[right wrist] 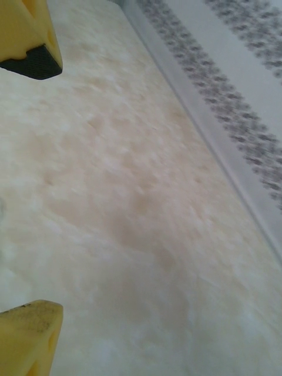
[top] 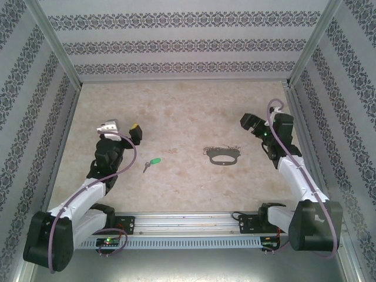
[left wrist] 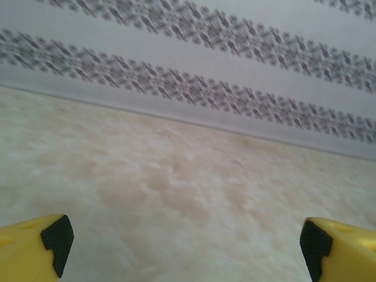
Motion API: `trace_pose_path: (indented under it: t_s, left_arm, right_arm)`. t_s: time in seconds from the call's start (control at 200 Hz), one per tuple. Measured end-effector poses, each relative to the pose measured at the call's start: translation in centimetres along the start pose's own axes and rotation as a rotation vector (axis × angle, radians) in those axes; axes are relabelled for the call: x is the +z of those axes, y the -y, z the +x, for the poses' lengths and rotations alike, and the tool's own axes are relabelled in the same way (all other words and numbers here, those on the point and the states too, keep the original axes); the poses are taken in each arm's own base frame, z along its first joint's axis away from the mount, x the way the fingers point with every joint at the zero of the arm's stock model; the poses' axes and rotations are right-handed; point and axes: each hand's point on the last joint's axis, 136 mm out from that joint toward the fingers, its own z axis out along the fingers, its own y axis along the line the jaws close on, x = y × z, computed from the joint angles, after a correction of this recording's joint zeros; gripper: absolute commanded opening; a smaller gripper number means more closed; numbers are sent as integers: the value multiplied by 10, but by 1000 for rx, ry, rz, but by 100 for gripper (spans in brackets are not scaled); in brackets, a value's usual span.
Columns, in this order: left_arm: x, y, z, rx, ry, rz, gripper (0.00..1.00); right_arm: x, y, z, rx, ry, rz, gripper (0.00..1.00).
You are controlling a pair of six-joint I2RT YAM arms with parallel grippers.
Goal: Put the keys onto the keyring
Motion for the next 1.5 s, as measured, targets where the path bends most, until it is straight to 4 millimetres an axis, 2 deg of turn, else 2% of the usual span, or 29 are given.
trace_pose_path:
  t_s: [0.135,0.265,0.38,0.605,0.839,1.094,1.264,1.389,1.499]
  left_arm:
    - [8,21,32,6,-101,55,100]
    - [12,27,52,3,-160,73,100]
    - [16,28,55,-8,-161,79,100]
    - [21,39,45,-22,-114,133,100]
    - [27,52,38,-27,-106,184,100]
    - [28,52,34,-42,-93,180,100]
    - [29,55,21,-71,-66,184,100]
    - [27,54,12,-89,-40,174,100]
    - [27,53,9,-93,-31,165,100]
  right_arm:
    - [5,-18,55,-13,-144,-43,95]
    - [9,-33,105,-49,-278,-64,93]
    - [15,-41,135,-84,-355,-56,90]
    - [27,-35,179,-107,-469,16,87]
    - [36,-41,195,-128,-505,46,85]
    - [48,-40,205,-134,-528,82,86]
    - [57,-40,214,-137,-553,96,84]
    - [65,-48,219,-150,-563,92,84]
    - [74,-64,224,-167,-569,65,83]
